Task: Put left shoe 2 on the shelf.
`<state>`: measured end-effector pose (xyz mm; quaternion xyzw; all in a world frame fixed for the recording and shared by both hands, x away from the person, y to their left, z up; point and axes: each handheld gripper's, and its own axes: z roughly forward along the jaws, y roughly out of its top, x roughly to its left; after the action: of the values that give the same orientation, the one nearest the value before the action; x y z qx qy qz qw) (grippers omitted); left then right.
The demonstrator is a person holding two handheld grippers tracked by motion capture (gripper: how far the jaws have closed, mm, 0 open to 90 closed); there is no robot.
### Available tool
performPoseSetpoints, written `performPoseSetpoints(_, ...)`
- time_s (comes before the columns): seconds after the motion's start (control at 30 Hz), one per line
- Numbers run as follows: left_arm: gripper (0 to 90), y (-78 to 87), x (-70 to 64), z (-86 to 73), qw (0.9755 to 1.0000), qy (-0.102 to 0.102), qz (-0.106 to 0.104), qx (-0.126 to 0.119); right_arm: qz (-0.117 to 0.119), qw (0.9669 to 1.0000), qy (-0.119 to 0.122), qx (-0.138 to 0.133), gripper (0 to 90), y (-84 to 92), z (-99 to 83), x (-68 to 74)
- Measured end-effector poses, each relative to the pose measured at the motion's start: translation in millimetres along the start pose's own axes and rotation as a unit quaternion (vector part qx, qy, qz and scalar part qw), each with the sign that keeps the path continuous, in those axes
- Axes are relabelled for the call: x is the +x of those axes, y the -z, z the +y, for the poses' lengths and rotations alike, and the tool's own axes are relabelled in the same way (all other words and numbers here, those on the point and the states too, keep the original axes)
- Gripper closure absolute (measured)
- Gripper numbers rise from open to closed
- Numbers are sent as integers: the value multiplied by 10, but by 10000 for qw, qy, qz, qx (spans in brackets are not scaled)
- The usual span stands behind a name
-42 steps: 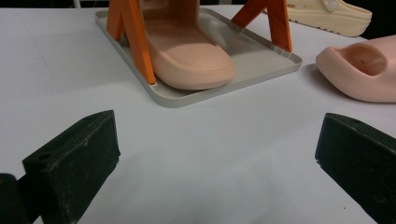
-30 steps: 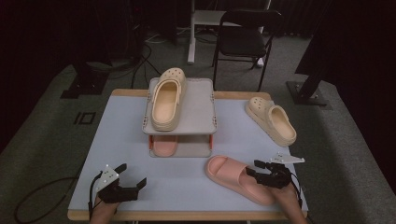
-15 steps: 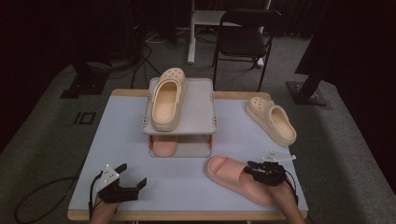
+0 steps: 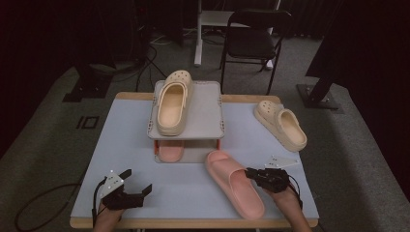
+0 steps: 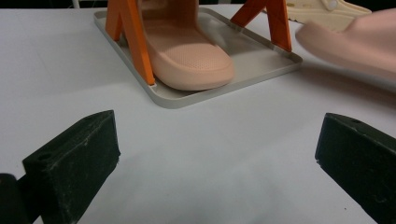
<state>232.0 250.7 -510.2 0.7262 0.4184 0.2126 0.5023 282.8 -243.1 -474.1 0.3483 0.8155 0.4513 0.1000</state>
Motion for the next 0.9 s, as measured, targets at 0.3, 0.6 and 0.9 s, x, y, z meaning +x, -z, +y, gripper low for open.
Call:
performPoseSetpoints(0.3, 0, 14, 6, -3, 10000, -11, -8, -15, 175, 9998, -11, 13, 842, -231, 191, 165)
performPoseSetpoints(0.6, 0, 22, 12, 4, 10000, -16, -7, -37, -96, 9994, -311, -103, 848, -438, 316, 182)
performPoseSetpoints(0.9, 0, 14, 14, 7, 10000, -4, -18, -48, -541, 9972, -463, -222, 847, -567, 468, 210)
